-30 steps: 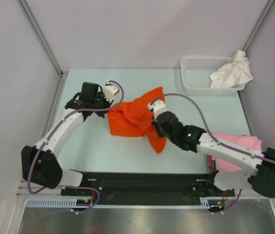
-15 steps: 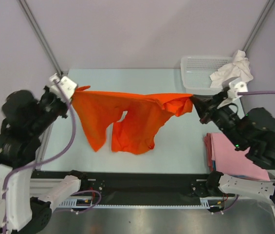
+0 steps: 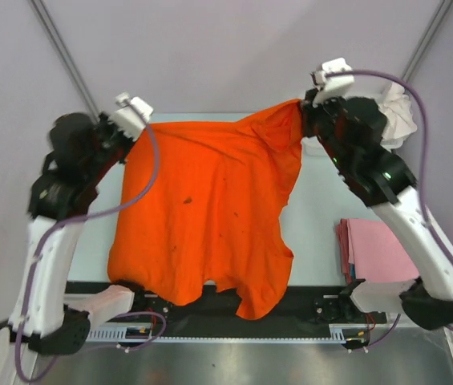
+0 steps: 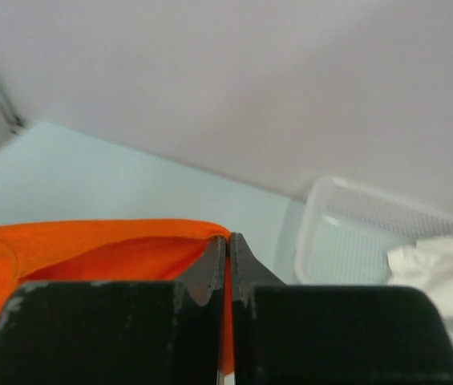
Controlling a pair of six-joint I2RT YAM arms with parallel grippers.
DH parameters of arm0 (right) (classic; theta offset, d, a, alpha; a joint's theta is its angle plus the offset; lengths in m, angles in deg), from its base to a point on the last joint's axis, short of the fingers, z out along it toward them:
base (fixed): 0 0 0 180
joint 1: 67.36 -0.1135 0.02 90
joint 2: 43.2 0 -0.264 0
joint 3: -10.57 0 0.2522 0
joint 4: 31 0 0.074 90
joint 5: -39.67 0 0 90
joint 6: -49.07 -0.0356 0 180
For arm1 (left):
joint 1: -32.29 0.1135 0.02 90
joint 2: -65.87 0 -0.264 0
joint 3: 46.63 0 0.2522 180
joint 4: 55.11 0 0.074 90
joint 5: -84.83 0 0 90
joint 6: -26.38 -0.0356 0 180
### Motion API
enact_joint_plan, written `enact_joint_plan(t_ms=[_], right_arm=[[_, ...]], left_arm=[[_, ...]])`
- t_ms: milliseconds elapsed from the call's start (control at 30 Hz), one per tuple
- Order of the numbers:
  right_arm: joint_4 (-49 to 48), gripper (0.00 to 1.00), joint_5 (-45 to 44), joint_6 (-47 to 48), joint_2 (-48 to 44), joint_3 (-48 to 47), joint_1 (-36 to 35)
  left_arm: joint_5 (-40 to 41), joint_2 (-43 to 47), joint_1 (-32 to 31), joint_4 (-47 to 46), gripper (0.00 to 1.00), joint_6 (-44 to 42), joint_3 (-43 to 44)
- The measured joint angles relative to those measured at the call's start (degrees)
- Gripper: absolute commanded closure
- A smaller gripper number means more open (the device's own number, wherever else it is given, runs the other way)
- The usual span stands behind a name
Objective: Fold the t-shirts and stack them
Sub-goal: Flatten the tshirt out
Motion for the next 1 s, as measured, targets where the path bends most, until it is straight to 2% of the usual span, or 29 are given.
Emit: enact_joint_plan(t_ms=[133,333,433,567,667,700,733,767,800,900,1000], right_arm=[[-4.74,1.0,5.64,-1.6,10.56,3.67,9.79],[-13.7,1.0,9.73,-2.62,27.96,4.35,14.29],[-16.76,1.0,10.43,-3.5,37.53,-0.02,15.91],[-18.56,1.0,10.14,-5.44,51.65,-10.75,18.08],[-18.4,0.98,8.59,-6.88,61.2,-20.24,19.37],[-18.03,0.83,8.13,-7.34,63.58,-22.88,19.65],[-17.84,0.71,7.72,-8.15,66.27,-25.9,20.02],[-17.64,0.59,7.32,-8.76,68.3,-27.98,20.33],[-16.76,0.42,6.86,-9.18,70.16,-30.12,20.65],[-13.66,0.29,6.69,-10.25,73.18,-34.51,21.46],[-10.05,0.27,6.82,-10.88,72.63,-34.73,22.01]], left_arm=[[2.58,-11.17,0.37,-8.2,1.0,-1.4,-6.91],[5.62,-29.03,0.63,-17.53,1.0,-2.29,-9.25],[7.45,-39.32,0.79,-21.38,1.0,-2.29,-4.52],[10.25,-53.68,1.14,-25.94,1.0,-2.29,4.46],[12.48,-61.13,1.36,-28.3,0.99,-2.34,9.99],[13.22,-63.25,1.38,-28.87,0.84,-2.36,12.02],[14.14,-65.48,1.4,-29.44,0.65,-2.75,14.29],[14.84,-67.38,1.4,-29.75,0.43,-3.32,16.41],[15.63,-69.0,1.4,-30.14,0.16,-3.67,18.36],[17.14,-71.17,1.46,-30.36,0.02,-3.28,21.68],[15.47,-70.12,1.7,-29.14,0.0,-2.27,21.49]])
